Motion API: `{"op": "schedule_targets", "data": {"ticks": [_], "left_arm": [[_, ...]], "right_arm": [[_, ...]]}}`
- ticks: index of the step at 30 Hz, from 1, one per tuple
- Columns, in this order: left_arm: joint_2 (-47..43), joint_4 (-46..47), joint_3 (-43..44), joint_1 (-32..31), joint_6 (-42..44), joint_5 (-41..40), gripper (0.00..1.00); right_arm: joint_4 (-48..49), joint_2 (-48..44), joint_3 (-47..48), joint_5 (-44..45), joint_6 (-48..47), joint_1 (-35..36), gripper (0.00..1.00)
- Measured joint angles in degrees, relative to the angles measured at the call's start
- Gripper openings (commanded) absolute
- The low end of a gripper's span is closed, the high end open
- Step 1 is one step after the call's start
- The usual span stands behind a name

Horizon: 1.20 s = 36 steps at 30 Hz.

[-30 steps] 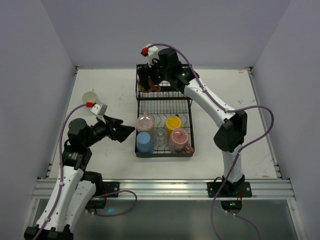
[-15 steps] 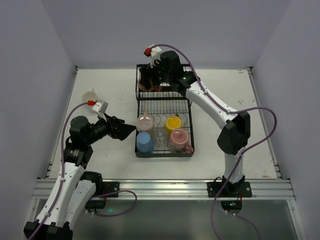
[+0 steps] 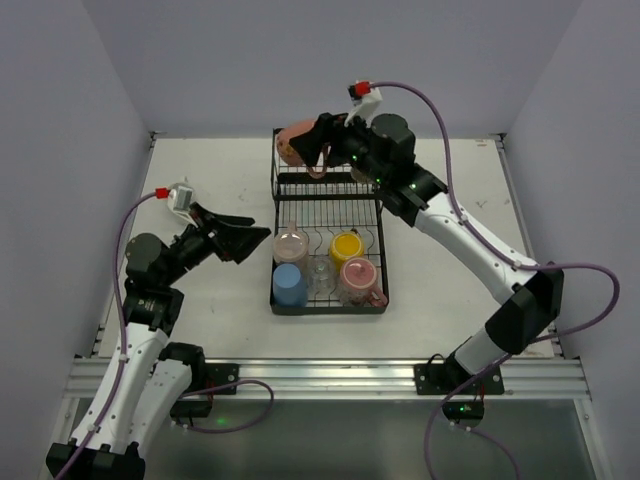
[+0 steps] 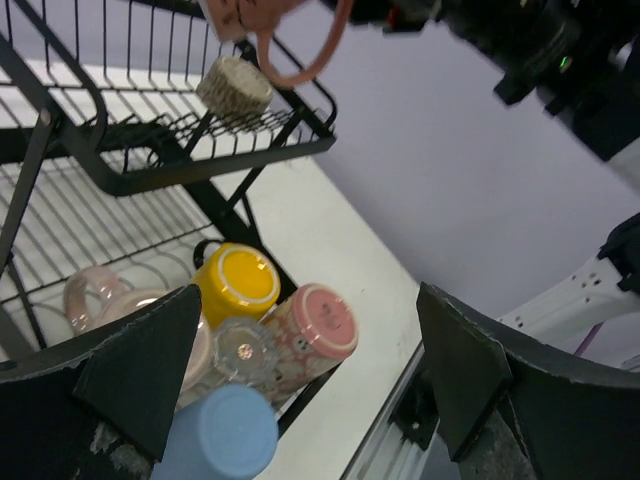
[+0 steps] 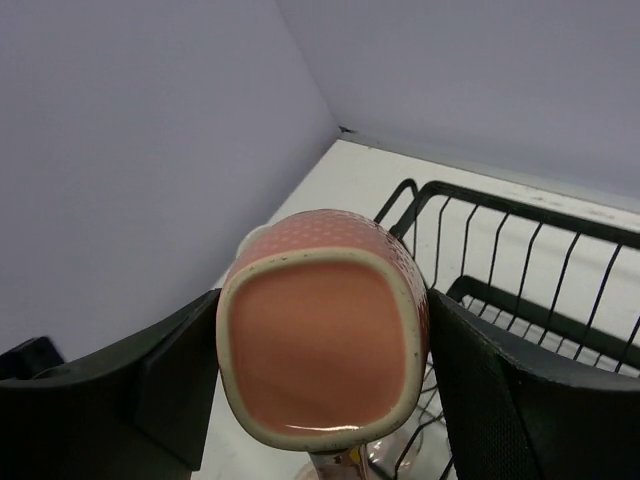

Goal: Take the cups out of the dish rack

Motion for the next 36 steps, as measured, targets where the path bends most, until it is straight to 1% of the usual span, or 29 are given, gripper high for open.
{"op": "schedule_targets", "data": {"ticks": [2, 7, 9, 12, 16, 21, 25, 27, 30, 31, 32, 33, 34, 36], "left_arm": [[0.0, 3.4, 0.0, 0.0, -3.5, -0.5, 0.94], [1.3, 12.0, 0.0, 0.0, -10.8, -1.4, 0.94], [2.6, 15.4, 0.0, 0.0, -13.5, -1.5, 0.94], [5.2, 19.2, 0.0, -0.2, -17.3, -1.5, 0.94], [7.6, 21.5, 0.0, -1.7, -20.9, -1.2, 0.92], [6.1, 23.3, 0.1, -3.3, -22.6, -1.0, 0.88], [6.7, 24.4, 1.0, -4.3, -23.5, -0.9, 0.79], [7.4, 24.7, 1.2, -5.1, -23.5, -0.9, 0.76], [8.5, 25.2, 1.2, -6.6, -23.6, -1.0, 0.66], [8.7, 25.4, 1.2, -7.0, -23.6, -0.8, 0.57], [8.8, 25.5, 1.2, -7.3, -23.8, -0.9, 0.5], [8.9, 25.8, 1.2, -7.5, -23.9, -1.0, 0.42], [8.8, 26.1, 1.2, -7.8, -24.0, -1.3, 0.22], [8.3, 26.6, 1.3, -7.9, -24.8, -1.5, 0.05]], "right_arm": [[2.9, -4.5, -5.4, -0.8, 4.2, 0.0, 0.14], [13.4, -14.3, -20.1, -6.3, 16.2, 0.2, 0.13], [18.4, -17.3, -25.9, -8.5, 21.2, 0.8, 0.11], [23.0, -19.7, -31.9, -10.9, 26.6, 2.3, 0.12], [25.7, -19.8, -34.1, -12.5, 30.5, 5.0, 0.12], [28.4, -19.8, -34.4, -13.6, 33.0, 5.8, 0.13], [30.4, -19.5, -34.4, -13.7, 34.2, 6.9, 0.14], [31.6, -18.7, -34.4, -14.4, 34.9, 7.7, 0.15], [33.2, -17.0, -34.4, -15.1, 35.8, 8.7, 0.16], [33.5, -16.3, -34.4, -15.1, 36.2, 9.0, 0.16], [33.7, -15.6, -34.4, -15.2, 36.6, 9.2, 0.17], [33.8, -15.1, -34.4, -15.1, 36.8, 9.1, 0.2], [34.1, -14.6, -34.4, -15.1, 37.3, 9.1, 0.24], [35.6, -14.1, -34.7, -15.0, 39.0, 9.0, 0.39]]}}
